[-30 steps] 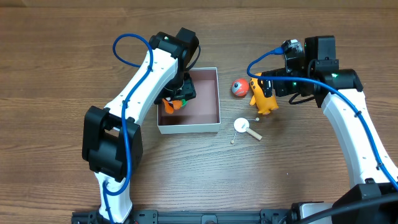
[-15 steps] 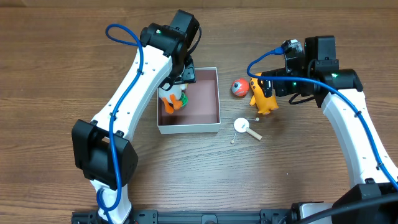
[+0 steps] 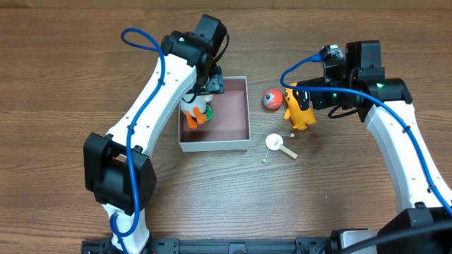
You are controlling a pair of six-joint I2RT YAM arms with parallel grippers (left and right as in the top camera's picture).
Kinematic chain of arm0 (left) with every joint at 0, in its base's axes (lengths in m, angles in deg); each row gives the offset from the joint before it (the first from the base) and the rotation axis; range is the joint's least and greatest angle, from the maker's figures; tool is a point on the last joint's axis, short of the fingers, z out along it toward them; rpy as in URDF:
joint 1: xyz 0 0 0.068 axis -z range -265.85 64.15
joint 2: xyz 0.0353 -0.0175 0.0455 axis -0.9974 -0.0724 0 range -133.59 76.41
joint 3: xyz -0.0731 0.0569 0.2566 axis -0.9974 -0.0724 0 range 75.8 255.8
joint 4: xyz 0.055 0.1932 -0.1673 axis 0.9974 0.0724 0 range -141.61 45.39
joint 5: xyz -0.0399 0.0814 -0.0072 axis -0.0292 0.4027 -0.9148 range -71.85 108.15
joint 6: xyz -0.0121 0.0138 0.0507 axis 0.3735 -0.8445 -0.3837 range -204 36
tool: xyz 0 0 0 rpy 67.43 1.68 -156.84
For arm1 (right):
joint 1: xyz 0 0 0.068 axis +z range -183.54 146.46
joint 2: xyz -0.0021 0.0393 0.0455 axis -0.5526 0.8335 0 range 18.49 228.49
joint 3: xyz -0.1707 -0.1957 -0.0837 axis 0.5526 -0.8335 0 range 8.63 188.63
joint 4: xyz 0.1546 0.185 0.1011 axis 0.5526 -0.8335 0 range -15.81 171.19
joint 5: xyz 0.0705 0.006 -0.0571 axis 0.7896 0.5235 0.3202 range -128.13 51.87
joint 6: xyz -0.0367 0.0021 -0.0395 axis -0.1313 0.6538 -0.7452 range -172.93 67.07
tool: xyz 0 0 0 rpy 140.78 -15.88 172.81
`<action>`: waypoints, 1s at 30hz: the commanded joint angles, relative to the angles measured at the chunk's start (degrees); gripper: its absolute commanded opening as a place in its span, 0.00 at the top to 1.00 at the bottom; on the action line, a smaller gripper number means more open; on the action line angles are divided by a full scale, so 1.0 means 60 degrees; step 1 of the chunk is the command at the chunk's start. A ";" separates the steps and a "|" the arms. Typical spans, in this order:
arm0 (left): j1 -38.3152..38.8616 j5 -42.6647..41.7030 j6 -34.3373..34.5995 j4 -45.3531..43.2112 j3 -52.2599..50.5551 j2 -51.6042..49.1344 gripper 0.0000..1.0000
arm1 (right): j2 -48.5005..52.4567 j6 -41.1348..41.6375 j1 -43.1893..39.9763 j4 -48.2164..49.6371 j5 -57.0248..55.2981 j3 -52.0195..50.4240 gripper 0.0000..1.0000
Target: Pack container
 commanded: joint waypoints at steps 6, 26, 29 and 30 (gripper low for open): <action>0.0004 0.0011 -0.0455 -0.1009 -0.1257 0.0007 0.15 | 0.0040 -0.0029 0.0011 0.0047 -0.0025 0.0131 0.00; 0.0004 -0.0204 -0.0769 -0.1362 -0.1774 0.0007 0.30 | 0.0040 -0.0029 0.0011 0.0051 -0.0025 0.0131 0.00; 0.0004 -0.0215 -0.0765 -0.1494 -0.2091 0.0007 0.30 | 0.0040 -0.0029 0.0011 0.0051 -0.0029 0.0131 0.00; 0.0004 -0.0215 -0.0769 -0.1570 -0.2218 0.0007 0.31 | 0.0040 -0.0029 0.0011 0.0051 -0.0025 0.0131 0.00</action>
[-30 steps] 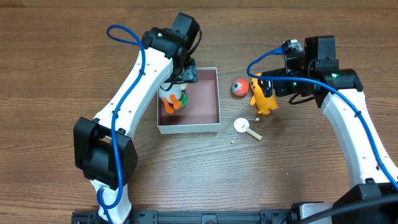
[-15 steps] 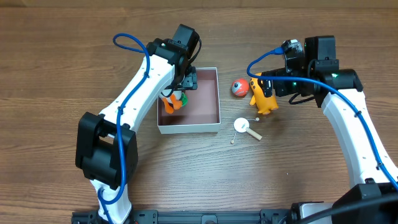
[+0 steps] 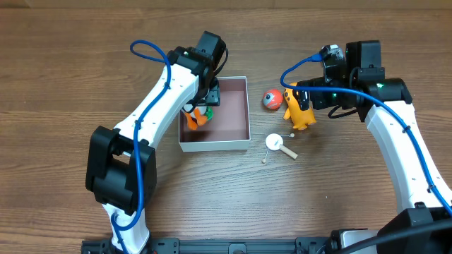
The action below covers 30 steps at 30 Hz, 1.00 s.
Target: Pack container
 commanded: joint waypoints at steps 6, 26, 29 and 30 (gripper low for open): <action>0.0004 -0.0193 -0.0251 -0.0499 -0.0816 0.0018 0.48 | 0.0040 -0.0029 0.0011 0.0051 -0.0025 0.0131 0.00; 0.0000 -0.0270 -0.1370 -0.0346 -0.0652 0.0029 0.96 | 0.0040 -0.0029 0.0011 0.0051 -0.0025 0.0131 0.00; 0.0004 -0.0273 -0.1767 -0.0189 -0.0477 0.0036 0.96 | 0.0040 -0.0029 0.0011 0.0051 -0.0029 0.0131 0.00; 0.0004 -0.0270 -0.1836 -0.0124 -0.0401 0.0040 0.96 | 0.0040 -0.0029 0.0011 0.0051 -0.0029 0.0131 0.00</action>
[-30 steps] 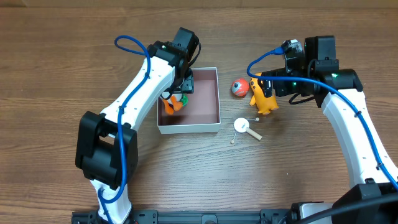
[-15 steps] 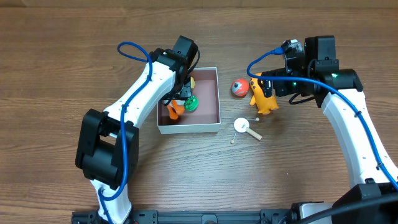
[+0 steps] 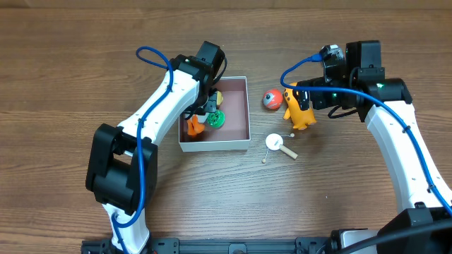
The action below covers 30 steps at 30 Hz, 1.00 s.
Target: Pack container
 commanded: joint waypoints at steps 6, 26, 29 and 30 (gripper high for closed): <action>0.0004 -0.0106 -0.1523 0.0568 0.1155 0.0091 0.96 | 0.0040 -0.0029 0.0011 0.0047 -0.0025 0.0127 0.00; -0.0164 -0.0219 -0.4608 0.0022 0.1548 0.0069 0.93 | 0.0040 -0.0029 0.0011 0.0047 -0.0025 0.0127 0.00; -0.0339 -0.0215 -0.4382 0.0066 0.1537 0.0069 0.91 | 0.0040 -0.0029 0.0011 0.0047 -0.0025 0.0127 0.00; -0.0397 -0.0215 -0.4291 0.0102 0.1534 0.0069 0.91 | 0.0040 -0.0029 0.0011 0.0047 -0.0029 0.0127 0.00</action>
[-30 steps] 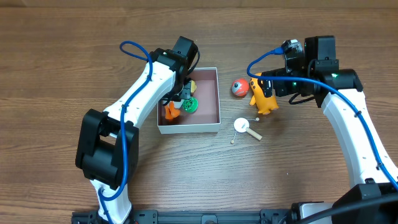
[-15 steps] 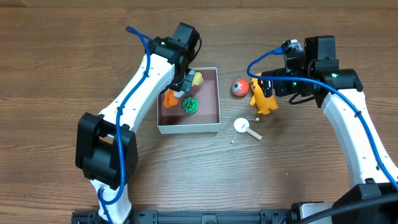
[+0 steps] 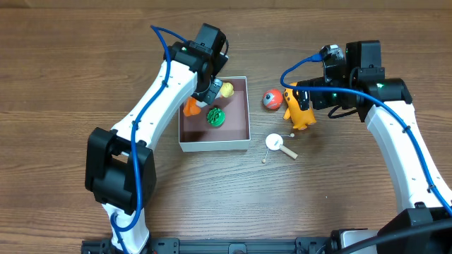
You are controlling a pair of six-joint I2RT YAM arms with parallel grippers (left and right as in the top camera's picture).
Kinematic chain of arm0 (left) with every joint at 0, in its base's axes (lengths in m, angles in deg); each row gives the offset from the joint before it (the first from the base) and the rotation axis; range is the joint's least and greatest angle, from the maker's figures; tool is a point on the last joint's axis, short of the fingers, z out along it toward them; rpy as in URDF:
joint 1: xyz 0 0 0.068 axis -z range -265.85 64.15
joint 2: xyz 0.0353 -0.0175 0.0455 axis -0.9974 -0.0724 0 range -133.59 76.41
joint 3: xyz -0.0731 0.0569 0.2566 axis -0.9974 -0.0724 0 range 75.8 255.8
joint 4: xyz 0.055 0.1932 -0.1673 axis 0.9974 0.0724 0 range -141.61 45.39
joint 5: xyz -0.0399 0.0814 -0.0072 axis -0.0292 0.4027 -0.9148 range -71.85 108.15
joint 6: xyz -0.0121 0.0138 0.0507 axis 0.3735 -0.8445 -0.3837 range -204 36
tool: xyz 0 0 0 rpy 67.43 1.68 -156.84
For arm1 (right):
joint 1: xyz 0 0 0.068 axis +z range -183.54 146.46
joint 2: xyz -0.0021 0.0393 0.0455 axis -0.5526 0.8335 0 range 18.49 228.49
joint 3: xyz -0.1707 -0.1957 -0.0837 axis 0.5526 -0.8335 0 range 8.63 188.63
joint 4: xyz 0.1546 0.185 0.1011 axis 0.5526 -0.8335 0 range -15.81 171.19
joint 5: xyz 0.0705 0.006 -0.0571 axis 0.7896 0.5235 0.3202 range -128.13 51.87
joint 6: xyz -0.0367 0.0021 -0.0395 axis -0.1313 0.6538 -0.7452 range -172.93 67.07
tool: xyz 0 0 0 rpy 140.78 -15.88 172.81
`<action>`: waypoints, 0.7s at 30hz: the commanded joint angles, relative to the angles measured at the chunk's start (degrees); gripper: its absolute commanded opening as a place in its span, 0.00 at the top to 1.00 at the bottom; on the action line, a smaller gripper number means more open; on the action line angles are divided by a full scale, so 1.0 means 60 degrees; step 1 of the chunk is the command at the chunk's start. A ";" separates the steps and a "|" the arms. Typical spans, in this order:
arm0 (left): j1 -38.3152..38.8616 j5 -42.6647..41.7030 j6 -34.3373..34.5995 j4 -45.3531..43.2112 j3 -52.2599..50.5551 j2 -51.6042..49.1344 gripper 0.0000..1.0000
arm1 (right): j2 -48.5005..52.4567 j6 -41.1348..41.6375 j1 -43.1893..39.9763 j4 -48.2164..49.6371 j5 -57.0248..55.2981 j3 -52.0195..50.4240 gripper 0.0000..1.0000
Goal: Pack container
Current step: 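Release the duck in the box and raise the left gripper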
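Note:
The white box (image 3: 214,147) with a pink-brown floor sits mid-table. In it lie a green toy (image 3: 215,117), a yellow piece (image 3: 227,89) and an orange piece (image 3: 191,107), the last partly under my left arm. My left gripper (image 3: 210,92) hangs over the box's far left part, beside the yellow piece, and looks open with nothing in it. To the right of the box, my right gripper (image 3: 301,104) is shut on an upright yellow-orange figure (image 3: 300,117) standing on the table.
A red-orange ball (image 3: 271,99) lies between the box and the yellow-orange figure. A small white disc with a wooden stick (image 3: 276,145) lies on the table in front of the box's right corner.
My left gripper has moved from low in the box's left half toward its far side. The green and orange pieces stay on the box floor, and a yellow piece now shows. The right arm is unchanged.
My left gripper first hung in the box's left side with a white, orange and green toy under it. It then stood lower and nearer the middle with the toy. Now it is back at the far side, and the pieces lie apart from it. The right gripper stayed on the figure.

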 commanded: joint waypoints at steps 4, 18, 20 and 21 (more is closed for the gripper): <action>-0.0455 -0.0124 0.0743 0.0109 0.0146 0.0069 0.90 | 0.0040 -0.0033 0.0011 0.0051 -0.0025 0.0131 0.00; -0.0561 -0.0233 0.0998 -0.0066 -0.0488 0.0069 0.40 | 0.0040 -0.0033 0.0011 0.0051 -0.0025 0.0131 0.00; -0.0561 -0.0226 0.1049 -0.0076 -0.0484 0.0073 0.34 | 0.0040 -0.0033 0.0011 0.0051 -0.0022 0.0131 0.00; -0.0561 -0.0219 0.1180 -0.0084 -0.0484 0.0076 0.34 | 0.0040 -0.0033 0.0011 0.0051 -0.0022 0.0131 0.00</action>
